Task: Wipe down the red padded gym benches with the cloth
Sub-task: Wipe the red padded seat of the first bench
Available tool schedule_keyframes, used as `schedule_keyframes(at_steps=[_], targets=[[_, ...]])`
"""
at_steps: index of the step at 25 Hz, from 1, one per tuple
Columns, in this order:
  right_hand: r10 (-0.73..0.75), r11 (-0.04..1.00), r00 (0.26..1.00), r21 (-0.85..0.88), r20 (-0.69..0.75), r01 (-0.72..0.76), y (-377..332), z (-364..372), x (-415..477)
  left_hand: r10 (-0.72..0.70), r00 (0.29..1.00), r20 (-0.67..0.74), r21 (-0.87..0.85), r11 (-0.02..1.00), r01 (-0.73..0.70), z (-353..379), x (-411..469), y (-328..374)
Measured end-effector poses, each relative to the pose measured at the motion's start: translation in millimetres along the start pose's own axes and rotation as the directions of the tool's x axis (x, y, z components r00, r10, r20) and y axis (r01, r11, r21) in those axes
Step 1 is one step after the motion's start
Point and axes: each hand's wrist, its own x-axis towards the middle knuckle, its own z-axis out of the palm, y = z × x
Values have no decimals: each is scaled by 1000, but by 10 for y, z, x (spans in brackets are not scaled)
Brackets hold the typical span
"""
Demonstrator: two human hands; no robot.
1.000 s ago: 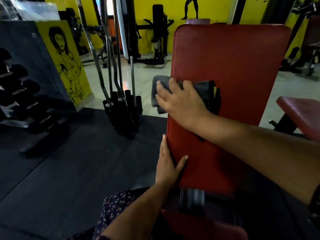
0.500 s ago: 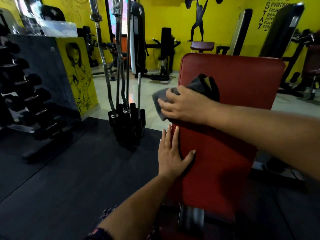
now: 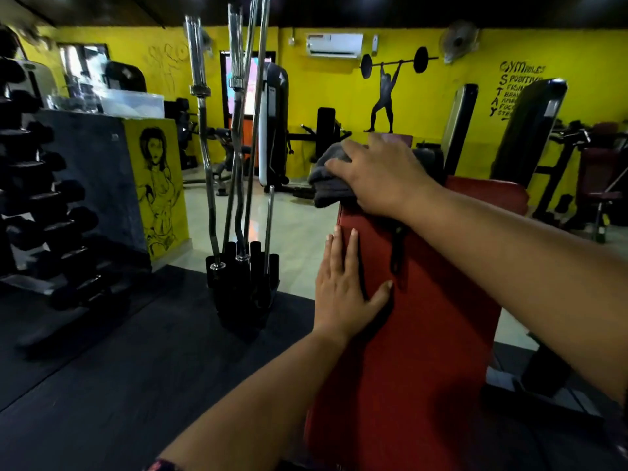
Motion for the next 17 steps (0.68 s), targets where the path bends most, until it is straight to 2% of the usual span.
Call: schedule_keyframes(at_steps=[3, 5, 7, 9, 11, 12, 14, 15, 17], targets=[[-52, 997, 998, 62, 37, 49, 114, 88, -12, 3, 999, -47, 26, 1000, -2, -103, 204, 2], [31, 980, 998, 197, 55, -41, 286, 118, -9, 38, 996, -78, 71, 997, -33, -145, 312, -32], [62, 920, 993, 381, 96, -94, 448, 175, -15, 78, 992, -99, 101, 993, -68, -184, 417, -40], [124, 802, 974, 559, 189, -210, 615, 230, -77, 144, 983, -115, 157, 980, -126, -211, 531, 33], [281, 738, 923, 555, 264, -384, 741, 286, -108, 202, 972, -120, 219, 960, -173, -175, 629, 139], [322, 764, 907, 491, 272, -419, 754, 300, -133, 211, 969, -130, 240, 955, -176, -133, 656, 195], [265, 844, 943, 425, 200, -328, 710, 340, -244, 200, 962, -185, 273, 951, -145, -21, 655, 266], [228, 832, 959, 477, 169, -282, 727, 356, -328, 203, 956, -213, 294, 946, -135, 40, 643, 269], [299, 750, 935, 559, 190, -353, 831, 375, -513, 239, 942, -233, 335, 930, -153, 114, 616, 214]])
